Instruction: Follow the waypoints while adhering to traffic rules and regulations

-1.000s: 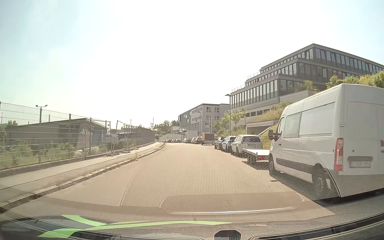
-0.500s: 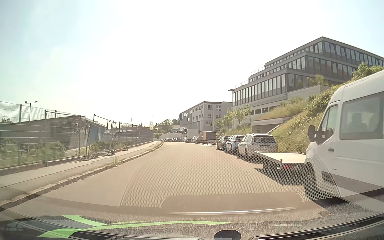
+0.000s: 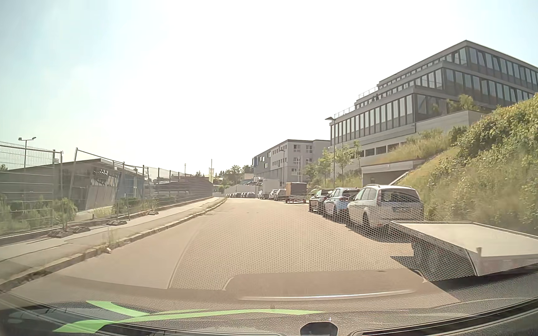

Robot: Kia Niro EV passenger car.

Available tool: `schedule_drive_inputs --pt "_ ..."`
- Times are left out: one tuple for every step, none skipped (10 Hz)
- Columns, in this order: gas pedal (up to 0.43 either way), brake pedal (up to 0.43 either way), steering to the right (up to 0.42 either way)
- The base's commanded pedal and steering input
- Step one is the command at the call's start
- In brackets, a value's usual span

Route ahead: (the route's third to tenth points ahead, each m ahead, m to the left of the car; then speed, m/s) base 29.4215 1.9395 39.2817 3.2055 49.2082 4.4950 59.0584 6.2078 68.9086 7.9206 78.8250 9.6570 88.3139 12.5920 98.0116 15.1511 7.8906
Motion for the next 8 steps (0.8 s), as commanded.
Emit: schedule_drive_inputs --pt "0.138 0.0 -0.01" --pt "0.138 0.0 -0.01" --pt "0.138 0.0 -0.011" --pt "0.138 0.0 -0.011" --pt "0.138 0.0 -0.011" --pt "0.138 0.0 -0.014" --pt "0.138 0.0 -0.014" --pt "0.138 0.0 -0.015"
